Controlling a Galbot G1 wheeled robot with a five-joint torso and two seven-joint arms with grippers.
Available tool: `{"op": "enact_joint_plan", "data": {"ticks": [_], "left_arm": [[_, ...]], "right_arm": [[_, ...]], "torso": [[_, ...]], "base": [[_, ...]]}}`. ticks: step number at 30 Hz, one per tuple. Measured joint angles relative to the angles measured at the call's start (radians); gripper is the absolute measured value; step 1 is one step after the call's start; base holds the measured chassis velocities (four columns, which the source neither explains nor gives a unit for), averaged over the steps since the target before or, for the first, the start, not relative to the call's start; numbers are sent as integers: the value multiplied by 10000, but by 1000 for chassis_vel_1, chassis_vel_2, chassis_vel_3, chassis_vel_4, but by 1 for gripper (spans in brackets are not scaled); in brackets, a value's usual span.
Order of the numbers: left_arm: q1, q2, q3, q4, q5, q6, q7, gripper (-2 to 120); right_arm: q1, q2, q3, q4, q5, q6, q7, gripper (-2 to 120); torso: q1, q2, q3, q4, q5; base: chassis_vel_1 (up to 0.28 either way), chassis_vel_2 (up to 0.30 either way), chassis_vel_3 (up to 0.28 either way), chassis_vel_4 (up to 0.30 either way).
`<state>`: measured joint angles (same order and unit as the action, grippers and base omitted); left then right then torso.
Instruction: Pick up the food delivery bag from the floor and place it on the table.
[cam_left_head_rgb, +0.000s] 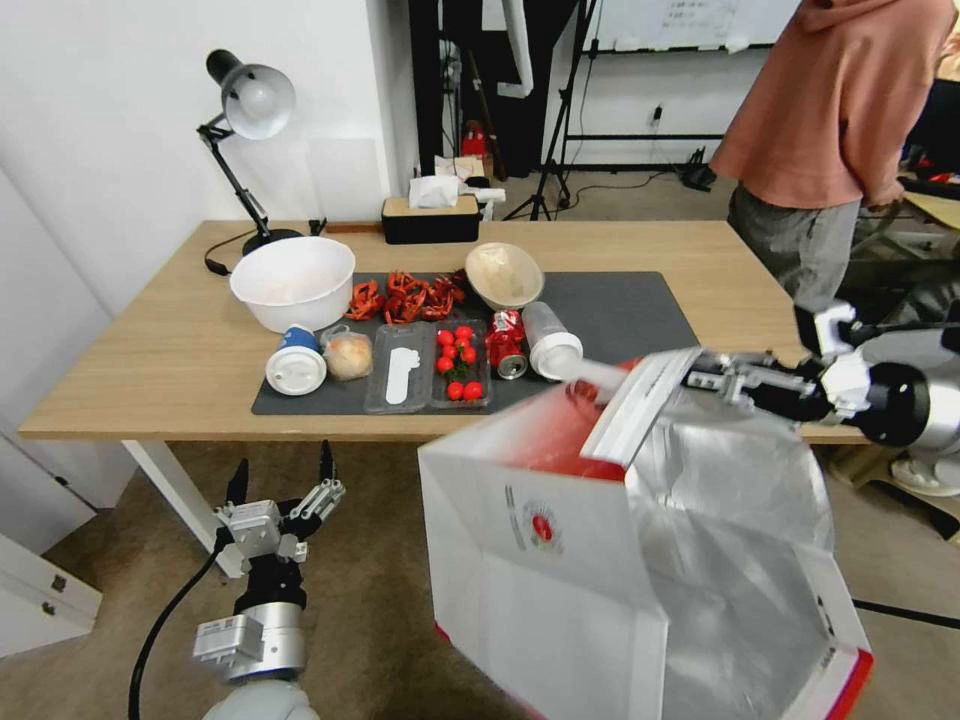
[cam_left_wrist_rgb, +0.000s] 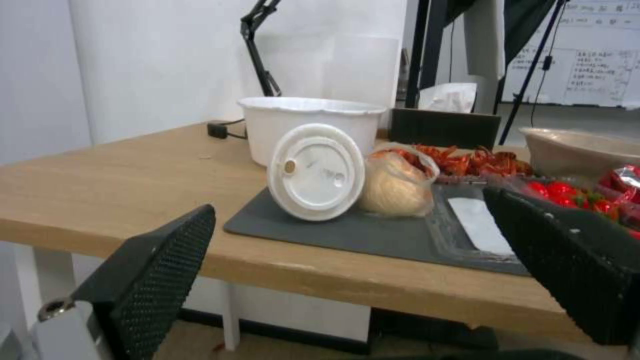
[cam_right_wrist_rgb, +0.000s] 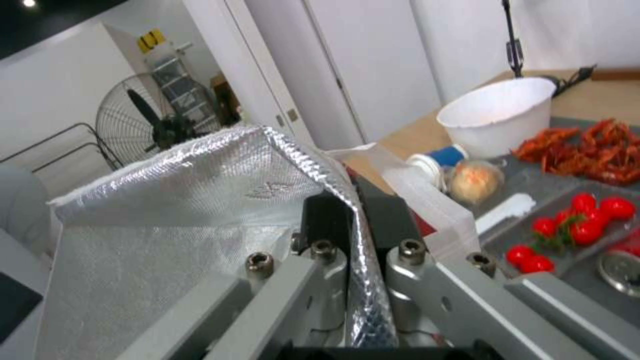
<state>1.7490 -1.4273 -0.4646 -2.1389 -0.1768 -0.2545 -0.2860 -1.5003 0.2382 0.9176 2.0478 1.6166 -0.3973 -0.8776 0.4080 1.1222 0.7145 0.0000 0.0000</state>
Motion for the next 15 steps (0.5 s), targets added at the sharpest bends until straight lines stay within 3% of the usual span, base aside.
{"op": "enact_joint_plan", "data": {"ticks": [8,15], "left_arm": [[8,16,10,-37,30,42,-30,100],[7,37,4,-52,38,78,-39,100]], "right_arm": [[427,-162,157,76,726,299,996,0],[1779,-163,-121,14,2542,843,3435,0]], "torso": [[-1,-3,-1,-1,0],[-2,-5,-2,0,1]], "base": [[0,0,0,0],[0,0,0,0]]}}
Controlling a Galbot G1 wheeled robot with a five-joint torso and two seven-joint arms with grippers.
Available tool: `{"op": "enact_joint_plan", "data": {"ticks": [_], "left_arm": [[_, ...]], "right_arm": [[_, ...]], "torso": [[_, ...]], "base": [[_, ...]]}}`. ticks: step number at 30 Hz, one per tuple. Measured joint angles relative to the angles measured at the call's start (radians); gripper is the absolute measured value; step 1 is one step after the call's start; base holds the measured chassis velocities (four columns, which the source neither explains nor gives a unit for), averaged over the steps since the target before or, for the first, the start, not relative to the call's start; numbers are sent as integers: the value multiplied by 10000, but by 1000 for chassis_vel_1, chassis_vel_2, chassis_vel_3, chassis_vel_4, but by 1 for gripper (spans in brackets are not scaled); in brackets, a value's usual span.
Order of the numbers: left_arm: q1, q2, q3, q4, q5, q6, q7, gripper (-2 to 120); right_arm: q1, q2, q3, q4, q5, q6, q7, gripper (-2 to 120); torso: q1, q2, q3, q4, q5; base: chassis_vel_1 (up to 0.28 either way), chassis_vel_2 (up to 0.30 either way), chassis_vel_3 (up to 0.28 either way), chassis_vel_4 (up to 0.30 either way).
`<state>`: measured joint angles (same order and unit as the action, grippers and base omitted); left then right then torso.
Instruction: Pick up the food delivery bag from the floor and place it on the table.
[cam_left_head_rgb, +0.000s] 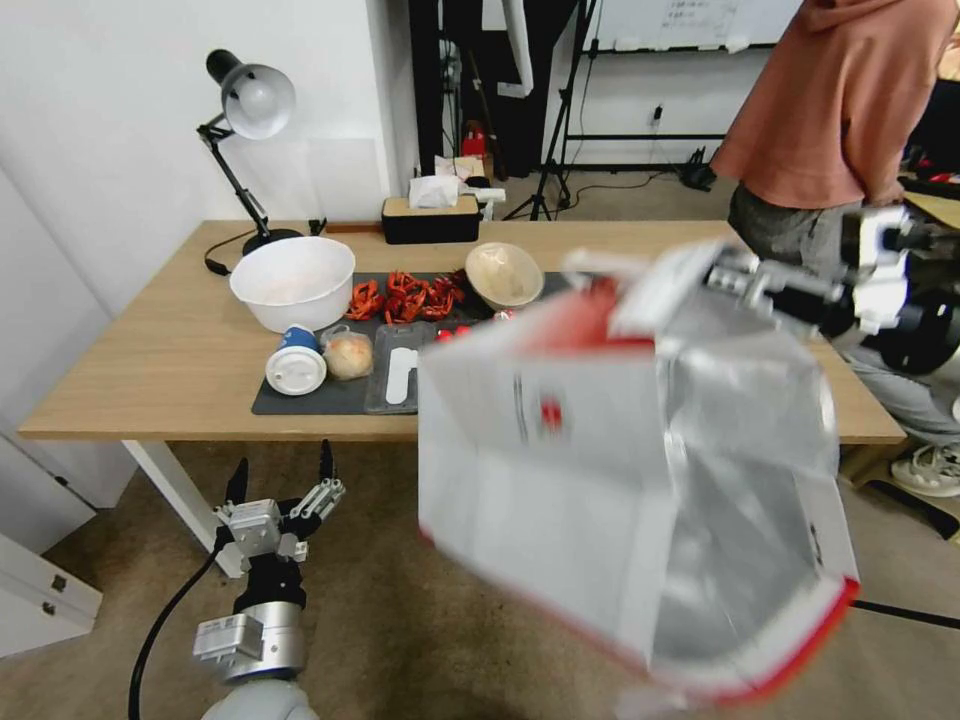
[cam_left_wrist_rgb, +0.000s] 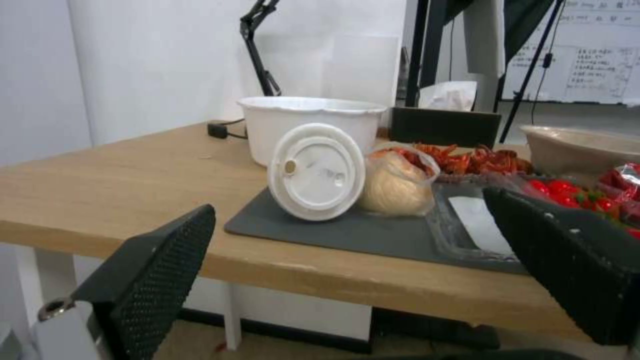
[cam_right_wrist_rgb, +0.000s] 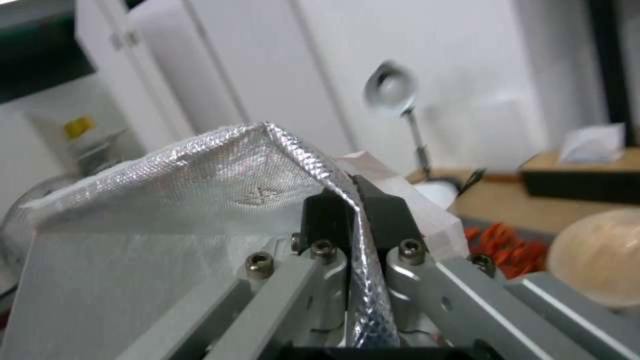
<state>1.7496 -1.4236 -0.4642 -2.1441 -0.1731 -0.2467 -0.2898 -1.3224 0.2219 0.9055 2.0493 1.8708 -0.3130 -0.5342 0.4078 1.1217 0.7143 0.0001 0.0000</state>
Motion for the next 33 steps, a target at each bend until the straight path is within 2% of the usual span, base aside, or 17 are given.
{"op": "enact_joint_plan", "data": {"ticks": [1,4,6,8,10,14,15,17,18,21,22,25,33], "left_arm": [[0,0,0,0,0,0,0,100],[-3,-2,11,-3,8,18,0,100],[-7,-1,14,-8,8,25,-1,100],[-41,48,42,-13,7,75,-1,100],[-48,72,51,-11,7,79,-1,100],[-54,192,62,55,-10,89,-5,100],[-54,192,62,55,-10,89,-5,100],[-52,218,39,67,-14,84,-13,100],[-52,218,39,67,-14,84,-13,100],[-43,221,38,80,-11,84,-20,100],[-43,221,38,80,-11,84,-20,100],[-13,224,36,90,14,80,-24,100],[104,188,10,58,103,30,-36,100]], "right_arm": [[0,0,0,0,0,0,0,0],[633,-10,-49,-53,588,276,1445,0],[724,-8,-58,-53,689,325,1725,0],[1065,75,-98,35,1158,587,3170,0],[1131,106,-118,59,1262,651,3484,0],[1788,406,-397,128,2084,1077,5322,0],[1788,406,-397,128,2084,1077,5322,0],[2495,687,-764,85,2514,1353,6476,0],[2495,687,-764,85,2514,1353,6476,0],[3150,1126,-1054,-57,3142,1733,7803,0],[3150,1126,-1054,-57,3142,1733,7803,0],[3727,1620,-1461,-310,3340,2089,8899,0],[4659,2588,-2429,-758,2940,2492,10129,0]], "torso": [[0,0,0,0,0],[0,0,0,0,0],[0,0,0,0,-1],[-1,0,0,-1,-1],[0,0,-1,-1,0],[0,0,-1,-2,0],[0,0,-1,-2,0],[-1,-1,-1,1,-2],[-1,-1,-1,1,-2],[0,-1,-1,0,-1],[0,-1,-1,0,-1],[-1,-1,-1,-1,0],[-1,-2,-1,0,0]], "base": [[0,0,0,0],[0,0,0,0],[0,0,0,0],[0,0,0,0],[0,0,0,0],[0,0,0,0],[0,0,0,0],[0,0,0,0],[0,0,0,0],[0,0,0,0],[0,0,0,0],[0,0,0,0],[0,0,0,0]]}}
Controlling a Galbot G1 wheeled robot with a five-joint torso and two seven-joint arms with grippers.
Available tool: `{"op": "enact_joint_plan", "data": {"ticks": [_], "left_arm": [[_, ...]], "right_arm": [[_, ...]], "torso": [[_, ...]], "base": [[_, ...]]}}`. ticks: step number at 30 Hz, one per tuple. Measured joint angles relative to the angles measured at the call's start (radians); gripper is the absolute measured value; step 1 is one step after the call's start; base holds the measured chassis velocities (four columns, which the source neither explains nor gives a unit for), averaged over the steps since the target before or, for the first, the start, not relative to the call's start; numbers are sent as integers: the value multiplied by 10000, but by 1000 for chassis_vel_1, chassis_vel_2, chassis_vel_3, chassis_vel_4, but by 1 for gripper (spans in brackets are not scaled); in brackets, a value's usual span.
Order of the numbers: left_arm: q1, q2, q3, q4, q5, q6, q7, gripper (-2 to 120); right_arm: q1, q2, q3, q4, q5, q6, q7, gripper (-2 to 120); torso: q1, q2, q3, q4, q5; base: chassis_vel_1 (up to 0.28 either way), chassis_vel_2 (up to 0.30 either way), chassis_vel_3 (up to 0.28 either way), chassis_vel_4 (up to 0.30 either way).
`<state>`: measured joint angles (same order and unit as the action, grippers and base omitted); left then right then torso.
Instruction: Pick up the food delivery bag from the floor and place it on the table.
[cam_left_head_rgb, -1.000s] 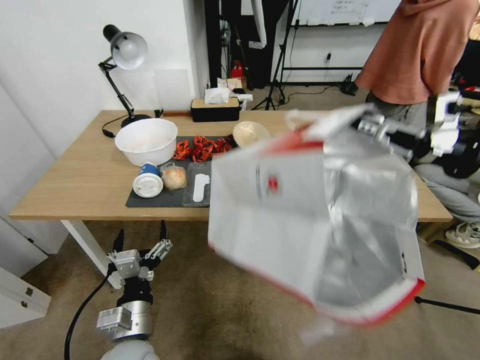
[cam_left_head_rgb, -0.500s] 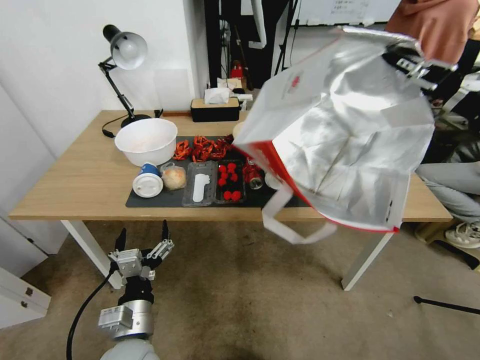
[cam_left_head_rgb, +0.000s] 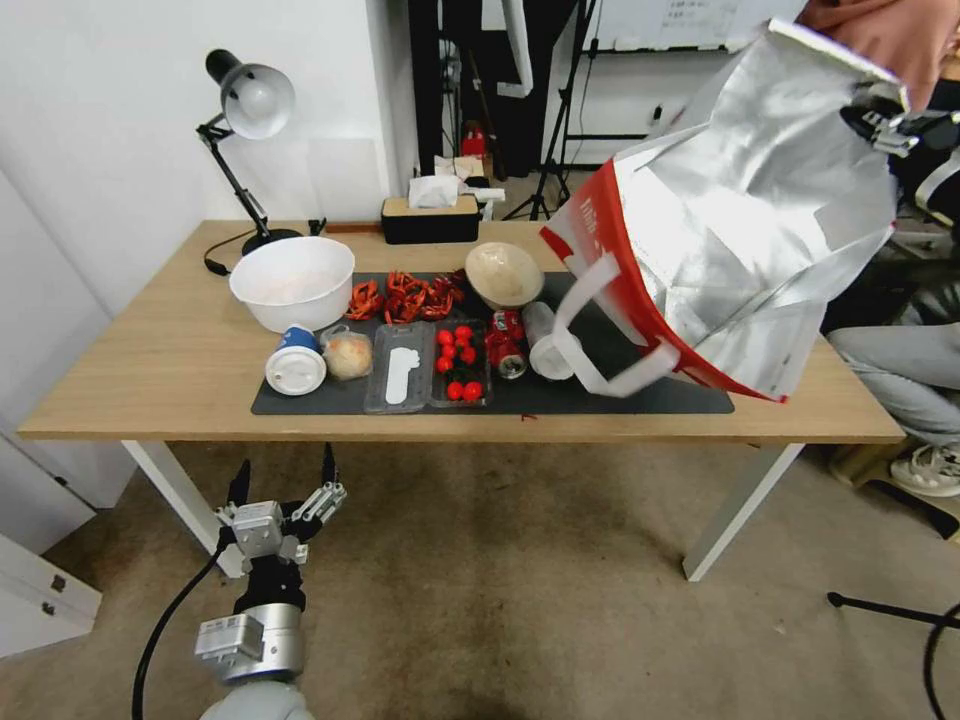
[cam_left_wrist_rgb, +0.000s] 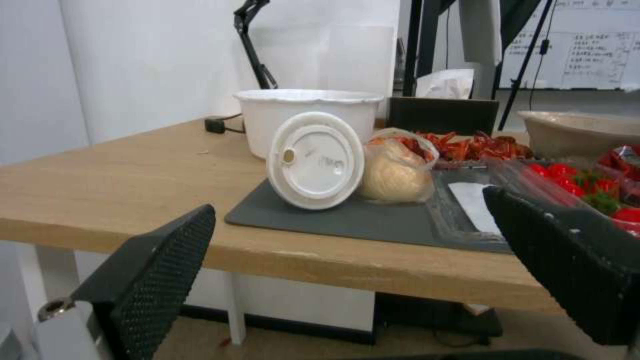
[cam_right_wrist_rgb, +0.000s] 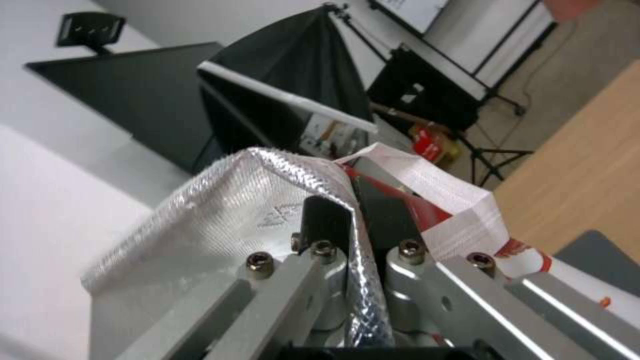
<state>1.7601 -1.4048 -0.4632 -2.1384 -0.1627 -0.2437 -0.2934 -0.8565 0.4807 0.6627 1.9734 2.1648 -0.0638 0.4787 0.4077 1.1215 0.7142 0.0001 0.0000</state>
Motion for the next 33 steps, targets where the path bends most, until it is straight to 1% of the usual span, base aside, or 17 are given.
{"op": "enact_joint_plan", "data": {"ticks": [5,18,25,28,33], "left_arm": [[53,-39,-1,-58,61,-5,-17,100],[27,-126,61,19,163,-4,-10,100],[-13,-157,44,52,172,4,-8,100],[-19,-162,35,64,188,2,-7,100],[-49,-149,33,90,192,1,-14,100]], "right_arm": [[237,394,-306,-380,-411,98,497,0],[27,641,-446,-995,-878,-163,825,0],[901,871,-1252,-1476,-1052,-384,830,0],[1133,941,-1447,-1580,-1136,-420,841,0],[1746,999,-2088,-1991,-1213,-756,813,0]], "torso": [[1,0,0,1,1],[0,0,-1,-2,0],[0,0,0,1,0],[0,0,0,1,0],[0,-1,0,-2,0]], "base": [[0,0,0,0],[0,0,0,0],[0,0,0,0],[0,0,0,0],[0,0,0,0]]}}
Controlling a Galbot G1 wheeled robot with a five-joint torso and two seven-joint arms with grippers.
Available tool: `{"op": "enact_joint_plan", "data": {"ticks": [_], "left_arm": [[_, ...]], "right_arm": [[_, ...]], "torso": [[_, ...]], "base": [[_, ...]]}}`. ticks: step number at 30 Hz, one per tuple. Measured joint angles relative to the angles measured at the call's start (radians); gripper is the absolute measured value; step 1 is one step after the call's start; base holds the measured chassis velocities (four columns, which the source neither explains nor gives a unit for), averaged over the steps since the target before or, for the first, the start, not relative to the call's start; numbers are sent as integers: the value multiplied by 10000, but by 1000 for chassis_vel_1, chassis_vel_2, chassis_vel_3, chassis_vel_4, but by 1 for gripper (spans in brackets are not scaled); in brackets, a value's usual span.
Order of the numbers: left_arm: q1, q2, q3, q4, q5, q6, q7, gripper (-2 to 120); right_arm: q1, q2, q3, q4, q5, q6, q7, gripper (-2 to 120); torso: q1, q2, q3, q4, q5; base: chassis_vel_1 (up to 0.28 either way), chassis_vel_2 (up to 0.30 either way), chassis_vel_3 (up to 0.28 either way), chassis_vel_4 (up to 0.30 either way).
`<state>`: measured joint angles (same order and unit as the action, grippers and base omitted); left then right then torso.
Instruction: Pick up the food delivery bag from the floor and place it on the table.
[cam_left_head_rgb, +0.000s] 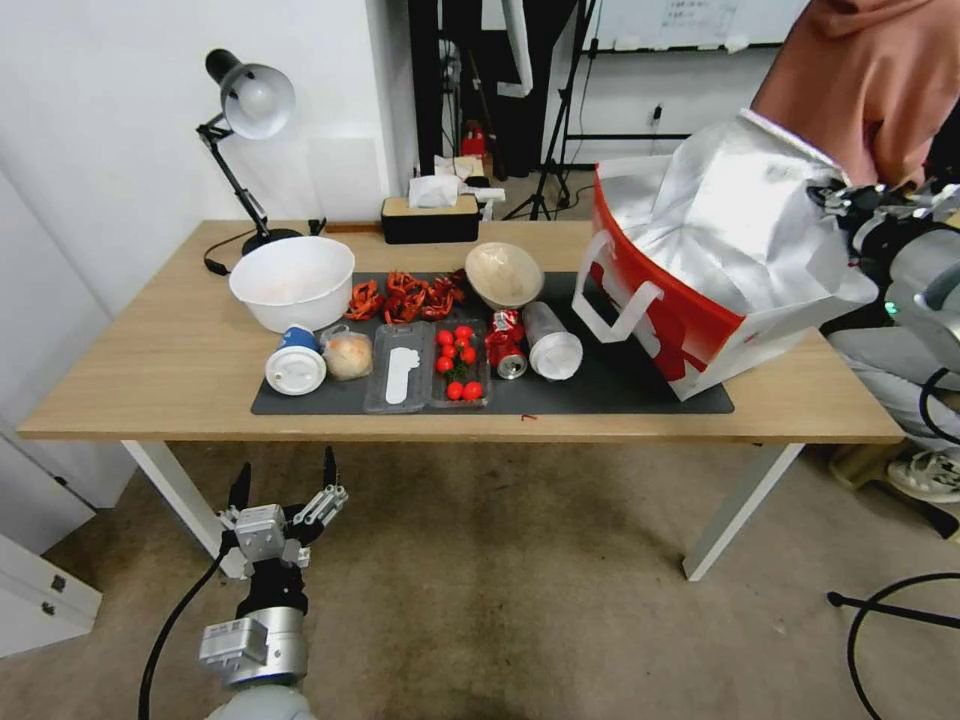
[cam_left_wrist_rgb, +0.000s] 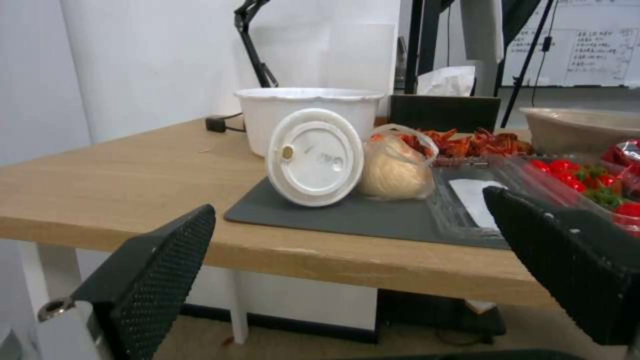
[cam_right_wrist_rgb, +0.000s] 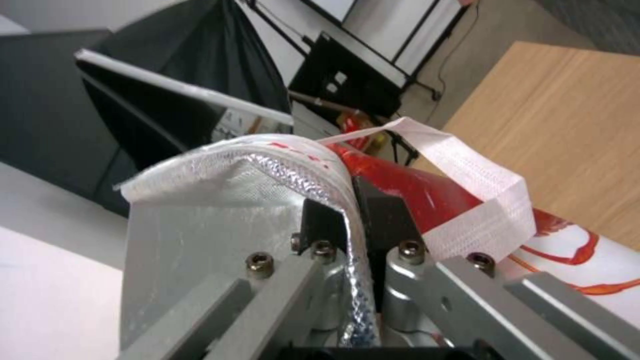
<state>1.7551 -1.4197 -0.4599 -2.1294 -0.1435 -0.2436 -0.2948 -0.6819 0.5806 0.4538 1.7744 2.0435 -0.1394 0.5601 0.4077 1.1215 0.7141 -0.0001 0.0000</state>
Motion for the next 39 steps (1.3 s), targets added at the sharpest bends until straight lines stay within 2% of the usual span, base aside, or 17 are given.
{"op": "enact_joint_plan", "data": {"ticks": [3,14,16,18,19,23,25,27,30,31,33,35,37,39], "left_arm": [[-9,-6,15,13,3,0,-3,100],[-3,-8,53,40,36,-11,-13,100],[14,-3,50,20,36,-19,-13,100],[23,-2,47,0,36,-26,-13,100],[58,5,36,-15,36,-41,-13,100],[88,21,31,-39,44,-68,-12,100],[102,23,31,-46,54,-78,-13,100],[105,24,34,-49,58,-80,-14,100],[108,30,54,-49,84,-84,-23,100],[108,30,54,-49,84,-84,-23,100],[101,31,64,-63,84,-82,-35,100],[99,33,66,-75,84,-80,-37,100],[91,55,68,-107,68,-72,-42,100],[87,61,64,-116,54,-70,-44,100]], "right_arm": [[187,16,-199,-220,-60,-204,-45,0],[244,42,-391,-499,-278,-725,-515,0],[383,13,-543,-554,-504,-730,-574,7],[432,10,-597,-575,-574,-724,-574,9],[525,2,-700,-592,-737,-663,-516,19],[601,-24,-788,-620,-891,-595,-478,27],[663,-27,-844,-662,-1031,-502,-469,39],[683,-26,-867,-671,-1089,-446,-450,41],[699,-58,-901,-666,-1238,-373,-459,57],[699,-58,-901,-666,-1238,-373,-459,57],[674,-142,-892,-587,-1340,-385,-553,68],[671,-160,-891,-572,-1387,-385,-571,72],[631,-229,-831,-494,-1536,-377,-717,84],[601,-246,-791,-467,-1556,-374,-756,85]], "torso": [[1,0,0,5,0],[0,0,0,0,1],[0,0,0,0,0],[0,0,0,2,0],[0,0,0,3,1],[0,0,0,2,1],[0,0,0,1,0],[0,0,0,2,1],[0,0,0,2,1],[0,0,0,2,1],[1,0,0,1,1],[0,1,1,1,0],[0,0,0,3,1],[0,0,0,3,0]], "base": [[0,0,0,0],[0,0,0,0],[0,0,0,0],[0,0,0,0],[0,0,0,0],[0,0,0,0],[0,0,0,0],[0,0,0,0],[0,0,0,0],[0,0,0,0],[0,0,0,0],[0,0,0,0],[0,0,0,0],[0,0,0,0]]}}
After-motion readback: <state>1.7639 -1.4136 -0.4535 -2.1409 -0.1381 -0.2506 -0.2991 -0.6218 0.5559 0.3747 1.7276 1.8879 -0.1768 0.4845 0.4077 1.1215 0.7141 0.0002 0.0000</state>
